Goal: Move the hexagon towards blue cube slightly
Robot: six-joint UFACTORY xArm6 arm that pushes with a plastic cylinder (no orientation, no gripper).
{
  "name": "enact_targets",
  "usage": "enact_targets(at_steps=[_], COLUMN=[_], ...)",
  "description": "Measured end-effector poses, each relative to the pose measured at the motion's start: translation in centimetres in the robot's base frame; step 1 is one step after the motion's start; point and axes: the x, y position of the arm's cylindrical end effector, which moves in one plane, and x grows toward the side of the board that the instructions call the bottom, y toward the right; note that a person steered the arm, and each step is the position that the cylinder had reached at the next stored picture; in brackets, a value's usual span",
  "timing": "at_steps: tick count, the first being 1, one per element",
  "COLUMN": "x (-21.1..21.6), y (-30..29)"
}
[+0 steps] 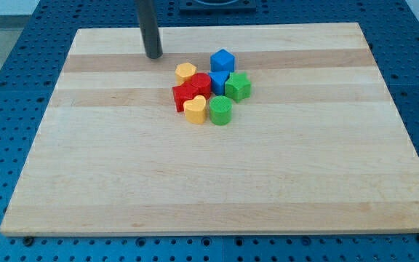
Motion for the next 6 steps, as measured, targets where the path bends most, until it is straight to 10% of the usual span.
enact_targets(at_steps=[2, 6], x=[7.3, 7.8], y=[0.7, 7.2])
